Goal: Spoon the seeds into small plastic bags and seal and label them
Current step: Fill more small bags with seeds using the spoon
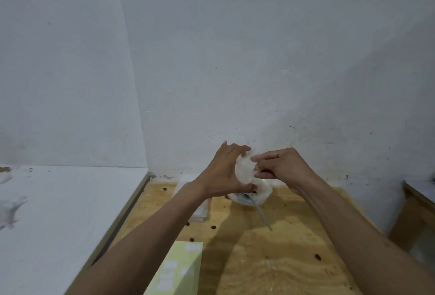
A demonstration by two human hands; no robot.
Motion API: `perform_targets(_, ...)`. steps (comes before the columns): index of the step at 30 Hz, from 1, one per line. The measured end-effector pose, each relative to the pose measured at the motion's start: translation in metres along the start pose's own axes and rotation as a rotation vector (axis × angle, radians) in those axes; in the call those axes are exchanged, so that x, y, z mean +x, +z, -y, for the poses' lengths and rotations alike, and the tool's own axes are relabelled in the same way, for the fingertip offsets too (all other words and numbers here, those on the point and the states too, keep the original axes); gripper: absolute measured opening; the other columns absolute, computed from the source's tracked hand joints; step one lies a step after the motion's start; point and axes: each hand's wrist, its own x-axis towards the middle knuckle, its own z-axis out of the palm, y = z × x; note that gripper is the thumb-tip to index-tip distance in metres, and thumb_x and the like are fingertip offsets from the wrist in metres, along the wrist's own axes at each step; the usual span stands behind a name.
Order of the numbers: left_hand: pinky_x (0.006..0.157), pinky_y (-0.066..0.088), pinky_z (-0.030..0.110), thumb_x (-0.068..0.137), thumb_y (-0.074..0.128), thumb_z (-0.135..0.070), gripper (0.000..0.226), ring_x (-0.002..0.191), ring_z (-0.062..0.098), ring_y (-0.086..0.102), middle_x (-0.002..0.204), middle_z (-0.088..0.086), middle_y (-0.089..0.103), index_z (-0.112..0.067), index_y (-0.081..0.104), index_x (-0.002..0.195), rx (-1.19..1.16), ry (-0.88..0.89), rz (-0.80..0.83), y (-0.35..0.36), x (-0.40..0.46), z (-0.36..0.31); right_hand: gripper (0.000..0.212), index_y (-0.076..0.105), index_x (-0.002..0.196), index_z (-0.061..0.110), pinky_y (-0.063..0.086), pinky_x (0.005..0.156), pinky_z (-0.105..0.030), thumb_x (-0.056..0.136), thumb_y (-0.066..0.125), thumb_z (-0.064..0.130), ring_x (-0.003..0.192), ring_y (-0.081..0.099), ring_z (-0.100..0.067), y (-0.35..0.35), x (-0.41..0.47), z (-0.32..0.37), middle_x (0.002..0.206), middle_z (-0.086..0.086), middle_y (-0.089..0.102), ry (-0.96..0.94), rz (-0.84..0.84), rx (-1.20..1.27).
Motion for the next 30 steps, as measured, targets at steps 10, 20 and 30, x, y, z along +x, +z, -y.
perform_targets(10,0.096,0.038,0.034,0.061,0.076,-0.058,0.088,0.099,0.023,0.047,0.109,0.002,0.049,-0.008,0.05,0.129,0.308,0.035,-0.129,0.02,0.002,0.013,0.004,0.08,0.084,0.019,0.05,0.069,-0.018,0.082,0.079,0.016,0.073,0.064,-0.003,0.007,-0.009,-0.007,0.083,0.008,0.072,-0.477,-0.216,-0.755)
perform_targets(20,0.093,0.039,0.029,0.058,0.079,-0.076,0.095,0.108,0.012,0.041,0.119,-0.01,0.046,-0.023,0.046,0.13,0.148,-0.039,-0.028,0.022,-0.007,0.008,0.048,0.049,0.048,0.017,0.046,0.067,-0.033,0.081,0.084,0.02,0.078,0.077,-0.033,0.003,-0.003,-0.01,0.056,-0.004,0.049,-0.194,0.128,-0.377)
perform_targets(30,0.078,0.036,0.02,0.071,0.087,-0.049,0.074,0.102,0.009,0.053,0.12,-0.012,0.059,-0.017,0.054,0.128,0.038,-0.04,-0.053,0.024,-0.008,-0.003,0.057,0.053,0.034,0.028,0.032,0.049,-0.018,0.082,0.082,0.019,0.038,0.036,-0.003,0.015,-0.004,-0.008,0.038,0.014,0.036,-0.184,0.187,-0.476)
